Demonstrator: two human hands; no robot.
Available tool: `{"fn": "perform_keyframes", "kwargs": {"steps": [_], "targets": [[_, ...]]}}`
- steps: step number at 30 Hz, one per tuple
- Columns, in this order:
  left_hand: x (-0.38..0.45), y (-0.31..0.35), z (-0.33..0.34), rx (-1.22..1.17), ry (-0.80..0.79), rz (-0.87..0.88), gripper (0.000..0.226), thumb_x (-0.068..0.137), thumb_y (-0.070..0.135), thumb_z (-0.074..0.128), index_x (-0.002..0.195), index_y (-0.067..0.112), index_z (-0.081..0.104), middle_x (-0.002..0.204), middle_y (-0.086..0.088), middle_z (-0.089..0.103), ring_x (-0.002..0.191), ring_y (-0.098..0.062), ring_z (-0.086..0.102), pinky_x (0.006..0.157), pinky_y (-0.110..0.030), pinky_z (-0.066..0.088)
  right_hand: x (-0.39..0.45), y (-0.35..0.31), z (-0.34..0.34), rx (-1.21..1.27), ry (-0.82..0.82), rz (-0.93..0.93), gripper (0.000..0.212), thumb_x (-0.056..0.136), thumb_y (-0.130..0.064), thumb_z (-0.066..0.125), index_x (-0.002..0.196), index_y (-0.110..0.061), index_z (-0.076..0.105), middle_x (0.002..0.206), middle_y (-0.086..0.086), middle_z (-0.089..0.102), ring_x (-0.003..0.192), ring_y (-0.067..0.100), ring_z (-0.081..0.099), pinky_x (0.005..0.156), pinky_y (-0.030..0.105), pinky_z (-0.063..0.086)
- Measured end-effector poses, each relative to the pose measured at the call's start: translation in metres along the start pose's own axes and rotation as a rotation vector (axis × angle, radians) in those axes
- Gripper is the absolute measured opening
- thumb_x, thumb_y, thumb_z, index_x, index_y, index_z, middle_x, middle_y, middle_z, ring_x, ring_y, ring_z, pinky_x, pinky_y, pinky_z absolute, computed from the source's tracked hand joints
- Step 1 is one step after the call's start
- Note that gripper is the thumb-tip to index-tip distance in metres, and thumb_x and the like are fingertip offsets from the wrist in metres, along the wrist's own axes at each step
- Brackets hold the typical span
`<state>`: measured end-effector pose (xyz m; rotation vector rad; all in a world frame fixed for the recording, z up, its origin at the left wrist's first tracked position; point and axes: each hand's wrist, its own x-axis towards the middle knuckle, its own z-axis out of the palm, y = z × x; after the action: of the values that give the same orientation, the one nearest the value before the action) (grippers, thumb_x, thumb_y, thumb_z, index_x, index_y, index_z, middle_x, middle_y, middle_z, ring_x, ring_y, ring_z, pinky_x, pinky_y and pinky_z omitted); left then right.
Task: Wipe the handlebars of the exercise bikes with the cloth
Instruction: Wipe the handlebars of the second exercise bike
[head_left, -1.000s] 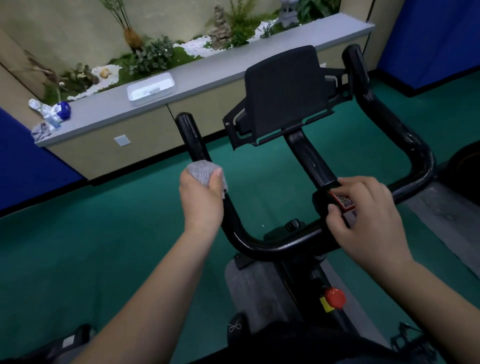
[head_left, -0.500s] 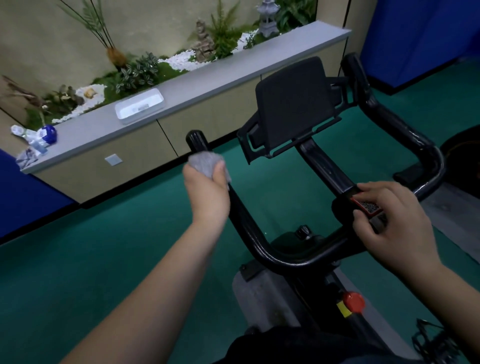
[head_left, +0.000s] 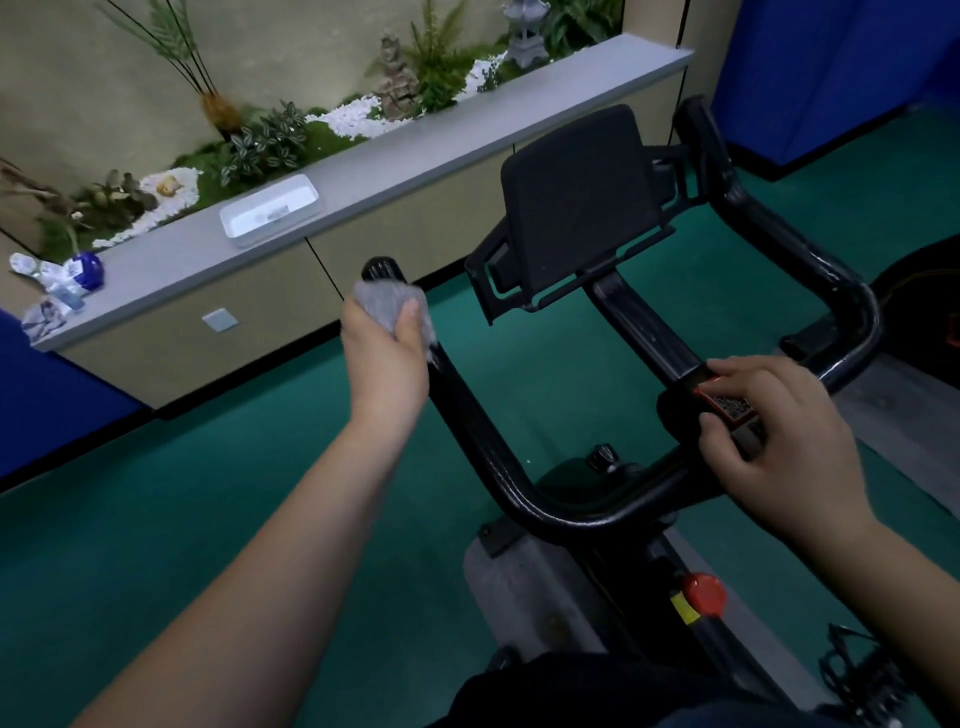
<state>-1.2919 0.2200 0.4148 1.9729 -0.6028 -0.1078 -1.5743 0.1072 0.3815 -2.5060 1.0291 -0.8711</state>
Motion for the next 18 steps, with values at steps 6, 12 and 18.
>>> {"fn": "perform_keyframes", "kwargs": {"steps": [6, 12, 18], "targets": [[-0.035, -0.035, -0.04, 0.256, -0.369, -0.022, 0.031, 0.083, 0.052, 0.051, 0.095, 0.026, 0.06, 0.092, -0.013, 0.061, 0.086, -0.027, 0.06, 0.074, -0.032, 0.051, 0.001, 0.001, 0.0, 0.006, 0.002, 0.004, 0.026, 0.077, -0.028, 0.053, 0.093, -0.012, 0.065, 0.109, 0.002, 0.064, 0.105, 0.022, 0.055, 0.082, 0.017, 0.031], [-0.012, 0.03, -0.063, 0.416, -0.107, 0.35, 0.067, 0.079, 0.029, 0.071, 0.137, 0.021, 0.039, 0.118, 0.007, 0.038, 0.109, -0.008, 0.038, 0.097, -0.025, 0.03, 0.001, 0.002, 0.0, 0.003, -0.002, 0.001, 0.027, 0.077, -0.03, 0.052, 0.093, -0.012, 0.066, 0.109, 0.002, 0.064, 0.104, 0.023, 0.056, 0.083, 0.017, 0.031], [0.036, 0.029, -0.055, 0.914, -0.29, 0.805, 0.049, 0.077, 0.018, 0.07, 0.124, 0.017, 0.056, 0.128, -0.006, 0.055, 0.122, -0.032, 0.043, 0.105, -0.047, 0.03, 0.0, 0.003, 0.0, 0.022, 0.021, -0.012, 0.027, 0.078, -0.029, 0.052, 0.092, -0.011, 0.066, 0.108, 0.003, 0.064, 0.103, 0.022, 0.056, 0.084, 0.015, 0.031]]}}
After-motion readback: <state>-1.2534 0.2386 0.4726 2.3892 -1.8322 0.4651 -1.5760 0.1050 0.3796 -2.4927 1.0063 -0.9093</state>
